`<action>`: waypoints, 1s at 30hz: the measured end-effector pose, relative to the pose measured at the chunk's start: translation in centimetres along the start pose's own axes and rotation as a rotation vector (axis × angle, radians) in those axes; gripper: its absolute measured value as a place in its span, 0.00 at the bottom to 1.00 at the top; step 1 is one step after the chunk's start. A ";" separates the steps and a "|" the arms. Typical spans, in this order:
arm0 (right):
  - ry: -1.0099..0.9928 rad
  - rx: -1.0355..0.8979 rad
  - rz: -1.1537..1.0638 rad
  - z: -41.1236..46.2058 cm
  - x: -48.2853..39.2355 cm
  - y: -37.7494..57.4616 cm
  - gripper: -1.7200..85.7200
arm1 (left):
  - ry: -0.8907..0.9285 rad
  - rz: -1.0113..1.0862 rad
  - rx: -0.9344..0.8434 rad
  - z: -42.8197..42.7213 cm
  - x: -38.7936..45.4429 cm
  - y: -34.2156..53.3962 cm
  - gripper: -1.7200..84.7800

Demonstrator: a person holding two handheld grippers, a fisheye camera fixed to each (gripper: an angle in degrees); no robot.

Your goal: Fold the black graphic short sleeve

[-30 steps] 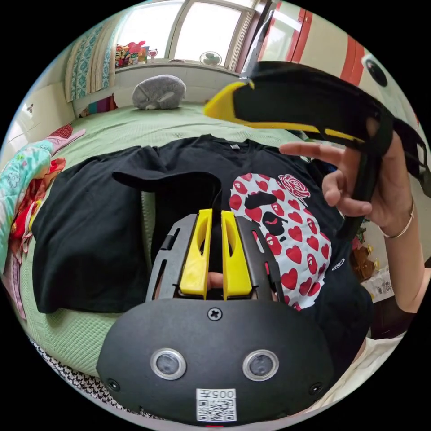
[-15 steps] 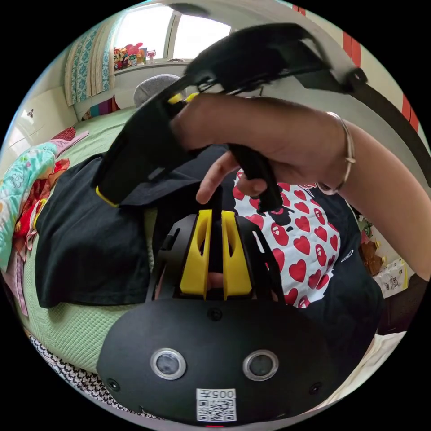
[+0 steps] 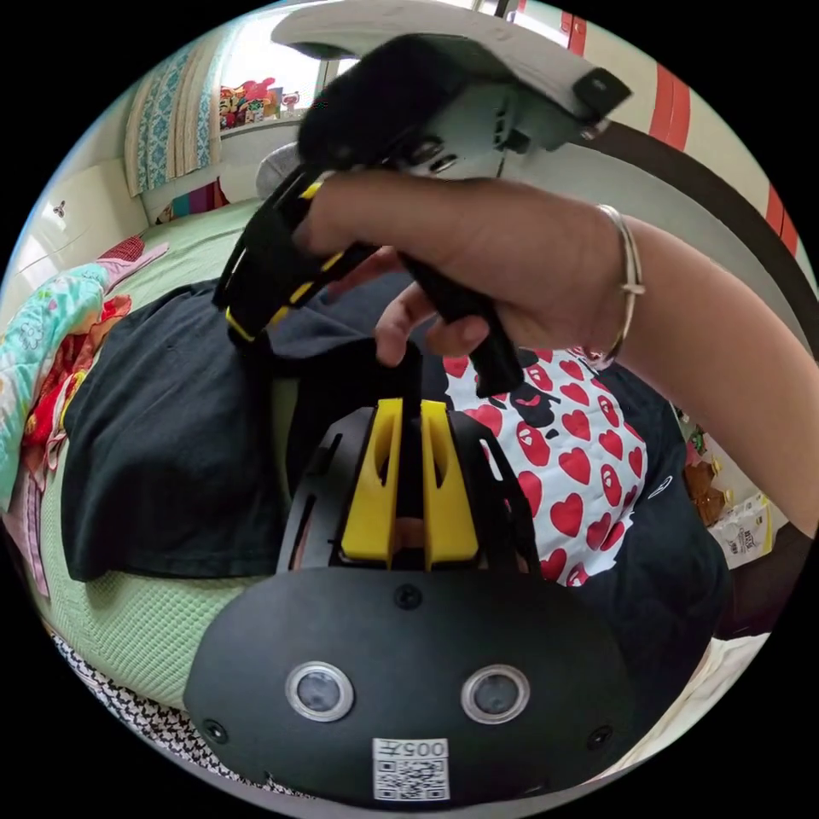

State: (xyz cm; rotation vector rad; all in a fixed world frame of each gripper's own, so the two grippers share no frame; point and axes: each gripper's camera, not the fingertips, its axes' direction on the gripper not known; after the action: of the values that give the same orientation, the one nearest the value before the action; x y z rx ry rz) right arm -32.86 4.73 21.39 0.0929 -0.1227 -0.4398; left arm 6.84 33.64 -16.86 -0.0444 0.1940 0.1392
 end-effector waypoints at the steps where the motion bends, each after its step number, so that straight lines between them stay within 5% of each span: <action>1: -0.019 0.027 0.041 -1.1 1.4 0.3 0.00 | -0.003 0.005 0.003 -0.1 0.1 0.0 0.08; 13: -0.158 0.257 0.478 -8.5 17.6 10.0 0.01 | 0.022 0.019 0.069 -2.6 0.4 1.2 0.07; 30: -0.118 0.169 -0.049 -3.5 4.6 10.8 0.07 | -0.092 -0.097 0.022 -1.1 -3.7 1.0 0.02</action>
State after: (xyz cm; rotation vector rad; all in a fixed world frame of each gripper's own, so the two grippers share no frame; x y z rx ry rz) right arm -23.75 12.75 19.68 0.2369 -0.2747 -0.4839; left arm 2.90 34.06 -17.28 -0.0255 0.1007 0.0421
